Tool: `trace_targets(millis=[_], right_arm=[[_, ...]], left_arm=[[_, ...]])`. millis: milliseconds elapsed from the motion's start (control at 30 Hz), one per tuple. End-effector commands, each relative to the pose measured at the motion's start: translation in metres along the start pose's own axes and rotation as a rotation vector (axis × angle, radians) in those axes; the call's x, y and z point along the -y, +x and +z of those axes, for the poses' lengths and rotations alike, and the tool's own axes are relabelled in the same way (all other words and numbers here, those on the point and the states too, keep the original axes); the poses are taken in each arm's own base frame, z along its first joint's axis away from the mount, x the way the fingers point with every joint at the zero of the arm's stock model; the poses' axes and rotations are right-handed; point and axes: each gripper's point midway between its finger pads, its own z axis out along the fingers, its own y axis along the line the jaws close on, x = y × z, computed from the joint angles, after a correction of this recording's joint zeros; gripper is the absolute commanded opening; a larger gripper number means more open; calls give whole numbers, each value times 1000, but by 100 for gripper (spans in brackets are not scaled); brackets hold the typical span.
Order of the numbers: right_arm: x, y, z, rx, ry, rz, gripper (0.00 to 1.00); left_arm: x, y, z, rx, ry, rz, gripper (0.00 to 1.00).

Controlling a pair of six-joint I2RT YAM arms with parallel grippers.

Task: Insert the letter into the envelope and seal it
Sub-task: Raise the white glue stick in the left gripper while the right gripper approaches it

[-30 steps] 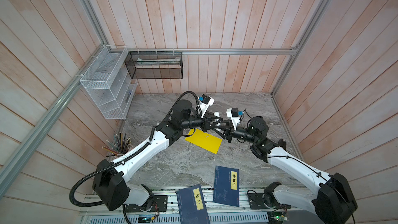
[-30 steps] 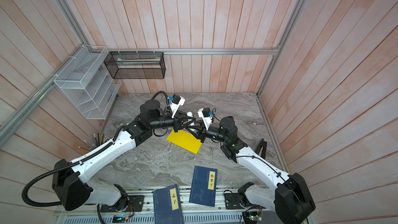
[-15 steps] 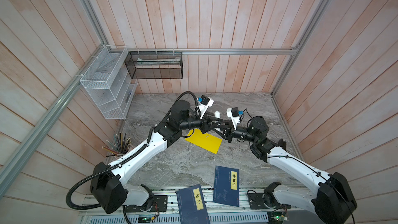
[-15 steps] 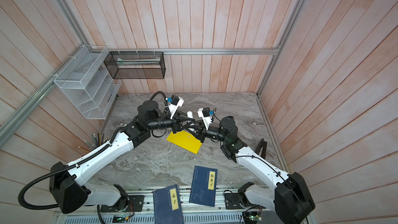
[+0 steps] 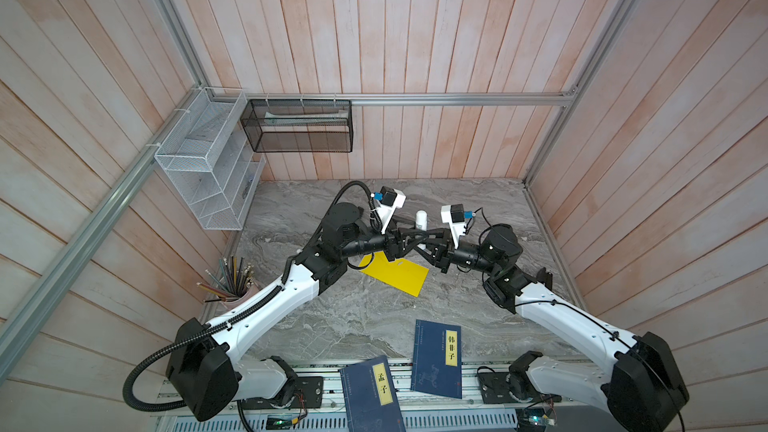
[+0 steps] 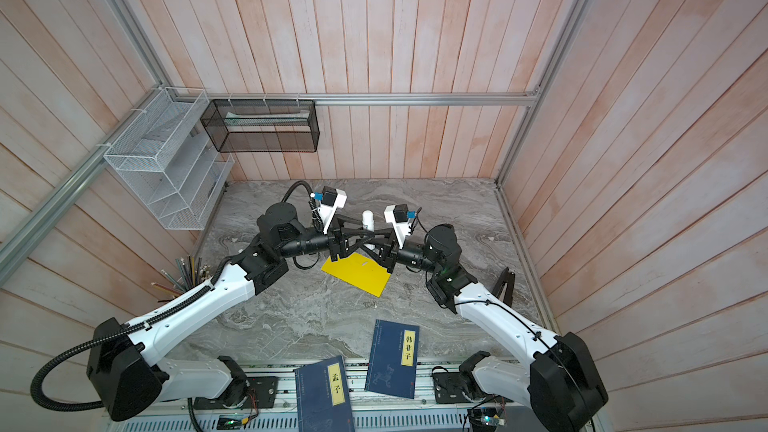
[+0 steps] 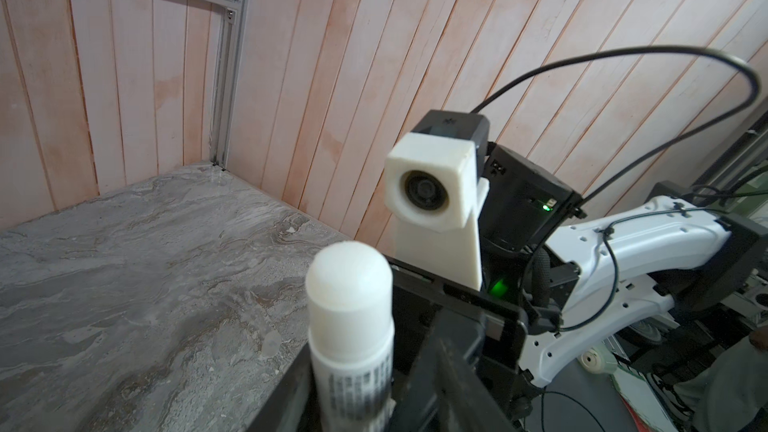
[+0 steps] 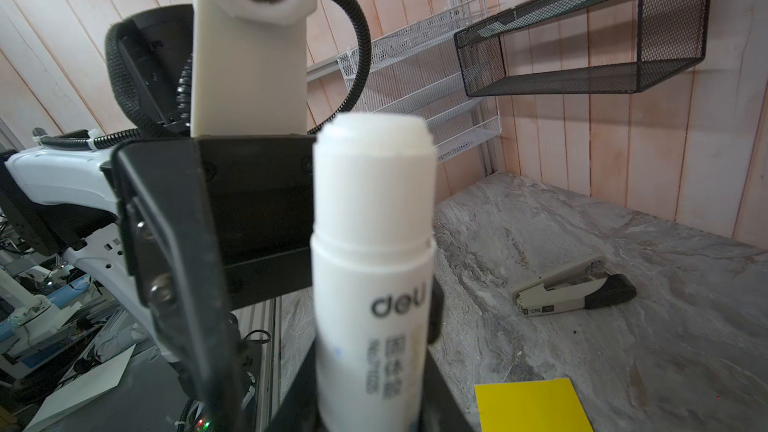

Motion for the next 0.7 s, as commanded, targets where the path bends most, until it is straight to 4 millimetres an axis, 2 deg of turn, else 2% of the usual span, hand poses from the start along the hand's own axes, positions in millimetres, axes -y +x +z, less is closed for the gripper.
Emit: trace_targets(millis=[0,167,367,400,500,667], right_arm=[[-6,-6,0,24,-24,-16,6],[-8,-4,1,23,-38,-19,7],[-11,-3,1,14,-53,-19,11],[-12,-2,1,10,-55,-18,16],[-12,0,0,4,-48,-22,39],[-8,9,-5,-29,-13,-37,57]], left_arm=[[3,-1,3,22,45,-9,44],[0,2,5,22,46,-24,38],[-2,-1,5,32,40,-31,18],[-2,-2,4,39,41,-30,14],[-4,-5,1,56,38,-42,0],[-11,-10,-6,80,5,-39,0]])
